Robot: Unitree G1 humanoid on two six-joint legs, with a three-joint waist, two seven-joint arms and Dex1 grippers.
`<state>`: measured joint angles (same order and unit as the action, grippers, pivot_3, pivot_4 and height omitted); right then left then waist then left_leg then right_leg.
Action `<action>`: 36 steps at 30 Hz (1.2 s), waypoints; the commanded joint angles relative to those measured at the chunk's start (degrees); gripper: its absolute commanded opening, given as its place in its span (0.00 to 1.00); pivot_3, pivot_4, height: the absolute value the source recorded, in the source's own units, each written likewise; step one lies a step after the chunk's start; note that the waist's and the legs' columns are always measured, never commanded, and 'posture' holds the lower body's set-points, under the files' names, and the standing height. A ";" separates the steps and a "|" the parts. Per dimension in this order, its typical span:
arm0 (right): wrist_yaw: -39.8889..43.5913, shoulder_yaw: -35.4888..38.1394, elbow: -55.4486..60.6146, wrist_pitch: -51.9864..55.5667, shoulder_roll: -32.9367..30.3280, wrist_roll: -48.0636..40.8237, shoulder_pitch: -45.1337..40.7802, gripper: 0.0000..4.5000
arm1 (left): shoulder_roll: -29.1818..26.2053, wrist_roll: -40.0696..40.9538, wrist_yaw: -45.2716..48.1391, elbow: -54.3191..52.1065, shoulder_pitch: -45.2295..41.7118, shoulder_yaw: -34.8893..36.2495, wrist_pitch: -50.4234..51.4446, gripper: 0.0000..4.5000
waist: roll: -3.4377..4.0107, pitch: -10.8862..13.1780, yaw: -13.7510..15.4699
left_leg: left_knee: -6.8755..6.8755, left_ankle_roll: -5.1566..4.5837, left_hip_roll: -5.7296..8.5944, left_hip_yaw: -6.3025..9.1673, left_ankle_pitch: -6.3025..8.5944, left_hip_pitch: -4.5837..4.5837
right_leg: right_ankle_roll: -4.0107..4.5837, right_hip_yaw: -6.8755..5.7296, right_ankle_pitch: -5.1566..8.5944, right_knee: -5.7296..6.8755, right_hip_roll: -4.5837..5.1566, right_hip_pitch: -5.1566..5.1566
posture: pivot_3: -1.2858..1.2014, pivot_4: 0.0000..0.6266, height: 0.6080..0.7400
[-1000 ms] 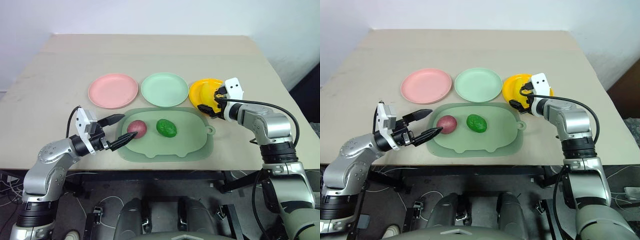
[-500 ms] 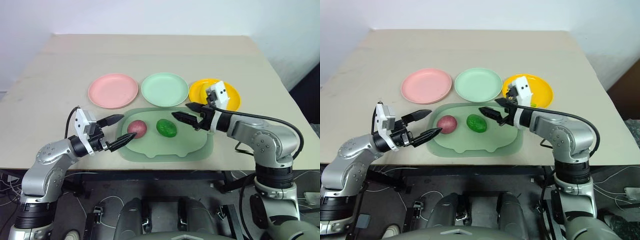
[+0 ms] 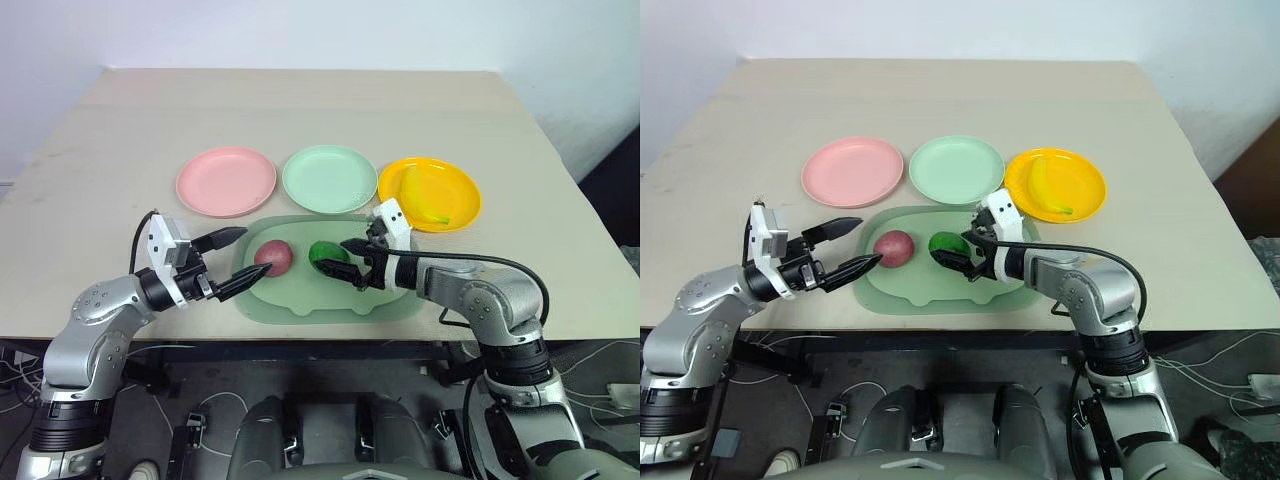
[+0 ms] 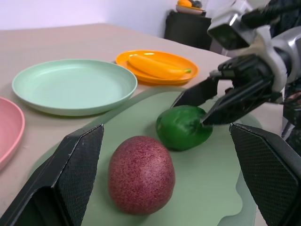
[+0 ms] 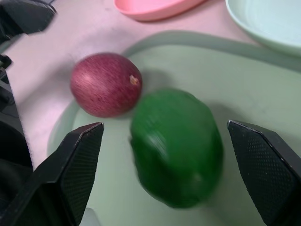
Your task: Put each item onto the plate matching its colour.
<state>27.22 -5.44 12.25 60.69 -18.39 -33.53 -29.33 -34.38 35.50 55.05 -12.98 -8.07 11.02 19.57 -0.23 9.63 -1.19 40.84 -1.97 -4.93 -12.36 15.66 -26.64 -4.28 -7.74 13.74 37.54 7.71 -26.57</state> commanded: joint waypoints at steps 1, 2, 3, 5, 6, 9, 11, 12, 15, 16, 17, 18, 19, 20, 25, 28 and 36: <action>2.10 -1.55 0.03 -2.45 -1.10 1.45 -1.07 0.99 | -0.43 0.10 -0.09 -0.77 -0.71 1.19 -1.16 1.00 | 0.00 0.00 0.00 | 0.00 0.00 0.00 0.00 0.00 0.00 | 0.00 0.00 0.00 0.00 0.00 0.00 | 0.52 0.24 0.66; 2.80 -1.94 -0.08 -2.90 -1.42 1.72 -1.07 0.99 | -0.51 0.14 -0.08 -0.69 -0.68 1.27 -1.20 1.00 | 0.00 0.00 0.00 | 0.00 0.00 0.00 0.00 0.00 0.00 | 0.00 0.00 0.00 0.00 0.00 -0.01 | 0.52 0.24 0.66; 3.30 -2.09 -0.18 -3.21 -1.57 1.89 -1.06 0.99 | -0.57 0.16 -0.05 -0.61 -0.67 1.30 -1.22 1.00 | 0.00 0.00 -0.01 | 0.00 0.00 0.00 0.00 0.00 0.00 | 0.00 0.00 0.00 0.00 0.00 -0.01 | 0.52 0.24 0.66; 3.99 -2.64 -0.04 -4.04 -1.92 2.55 -1.04 0.91 | -0.67 0.06 -0.02 -0.42 -0.55 1.49 -1.44 1.00 | 0.00 0.00 -0.02 | 0.00 0.00 -0.01 0.00 0.00 0.00 | 0.00 0.00 0.00 0.00 0.00 -0.01 | 0.52 0.24 0.66; 4.28 -2.90 0.15 -4.51 -2.11 2.88 -1.02 0.87 | -0.67 0.00 -0.06 -0.38 -0.48 1.58 -1.57 1.00 | 0.00 0.00 -0.02 | 0.00 0.00 -0.01 0.00 0.00 0.00 | 0.00 0.00 0.00 0.00 0.00 -0.02 | 0.52 0.24 0.66; 5.23 -2.28 1.16 -5.10 -2.20 2.56 -1.48 0.65 | -0.66 -0.06 0.04 -0.23 0.05 1.93 -2.08 1.00 | 0.00 0.00 -0.01 | 0.00 0.00 -0.01 0.00 0.00 0.00 | 0.00 0.01 0.00 0.00 0.00 -0.02 | 0.52 0.24 0.66; 6.37 -1.42 2.06 -5.37 -2.32 1.63 -2.55 0.56 | -0.64 -0.16 0.26 0.05 0.70 2.30 -2.66 1.00 | 0.00 0.00 -0.02 | 0.00 0.00 -0.01 0.00 0.00 0.00 | 0.00 0.01 0.00 0.00 0.00 -0.02 | 0.52 0.24 0.66; 6.71 -0.98 2.10 -5.28 -2.21 1.21 -3.39 0.56 | -0.64 -0.25 0.38 0.23 1.00 2.44 -2.99 1.00 | 0.00 0.00 -0.01 | 0.00 0.00 -0.01 0.01 0.00 0.00 | 0.00 0.01 0.00 0.00 0.00 -0.03 | 0.52 0.24 0.66; 5.69 0.33 -2.35 -6.46 -0.10 1.94 -8.65 0.56 | -0.56 -0.37 0.70 0.89 1.78 2.93 -3.95 1.00 | 0.01 0.01 -0.17 | 0.00 0.00 -0.01 0.01 0.00 -0.01 | 0.00 0.01 0.00 0.00 0.00 -0.06 | 0.52 0.24 0.66; 5.12 0.33 -4.80 -7.61 0.71 2.96 -10.57 0.56 | -0.54 -0.45 0.88 1.17 2.05 2.95 -4.35 1.00 | 0.01 0.00 -0.23 | 0.00 0.00 -0.01 -0.01 0.00 -0.01 | 0.01 0.03 0.00 0.01 -0.01 -0.08 | 0.52 0.24 0.66; 4.51 0.19 -7.21 -9.05 1.41 4.21 -12.22 0.56 | -0.52 -0.52 1.02 1.41 2.25 2.93 -4.70 1.00 | 0.01 0.00 -0.26 | 0.00 0.01 -0.01 -0.01 -0.01 -0.01 | 0.01 0.02 0.00 0.02 -0.02 -0.08 | 0.52 0.24 0.66; 3.99 -0.05 -10.54 -10.79 2.23 5.65 -14.29 0.56 | -0.47 -0.57 1.17 1.65 2.48 2.94 -5.05 1.00 | 0.01 0.00 -0.30 | 0.00 0.02 -0.01 -0.02 -0.01 0.00 | 0.01 0.02 0.00 0.02 -0.02 -0.07 | 0.52 0.24 0.66; 3.47 -0.60 -14.68 -12.99 2.98 7.53 -16.52 0.56 | -0.41 -0.67 1.35 1.95 2.72 2.97 -5.45 1.00 | 0.01 0.00 -0.45 | 0.00 0.02 0.00 -0.04 -0.01 0.00 | 0.01 0.02 0.00 0.02 -0.03 -0.10 | 0.52 0.24 0.66; 3.24 -0.97 -17.62 -14.59 3.49 8.87 -18.04 0.56 | -0.37 -0.74 1.49 2.17 2.87 2.99 -5.76 1.00 | 0.01 0.00 -0.48 | -0.01 0.02 0.00 -0.06 -0.01 -0.02 | 0.01 0.02 0.00 0.02 -0.03 -0.10 | 0.52 0.24 0.66; 2.70 -1.25 -37.61 -25.21 7.02 15.55 -26.94 0.56 | -0.12 -1.23 2.11 3.37 3.82 3.17 -7.56 1.00 | 0.00 0.00 -1.12 | 0.00 0.05 0.08 -0.27 -0.03 -0.26 | -0.02 0.02 -0.01 0.13 -0.02 -0.30 | 0.52 0.24 0.66; 1.11 -0.21 -49.08 -30.65 8.22 18.73 -31.53 0.56 | 0.00 -1.31 1.90 2.85 4.75 3.30 -8.07 1.00 | 0.00 0.00 -1.59 | 0.11 0.09 0.08 -0.33 -0.07 -0.63 | -0.05 0.07 -0.03 0.46 -0.01 -0.79 | 0.52 0.24 0.66; 3.56 0.94 -56.68 -34.68 9.09 21.14 -33.79 0.85 | -0.17 -1.12 1.86 2.33 6.91 3.66 -9.16 1.00 | 0.01 0.00 -2.82 | 0.12 0.04 0.07 -0.34 -0.12 -0.64 | -0.09 0.07 0.00 0.56 -0.02 -0.84 | 0.52 0.24 0.66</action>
<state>30.04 -5.87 -45.51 27.47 -9.66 -12.49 -61.36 -34.21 34.26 56.83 -9.09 -1.50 12.88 11.85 -0.21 9.63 -4.00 40.96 -1.92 -4.87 -12.68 15.54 -27.28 -4.37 -7.67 13.74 38.11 7.69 -27.41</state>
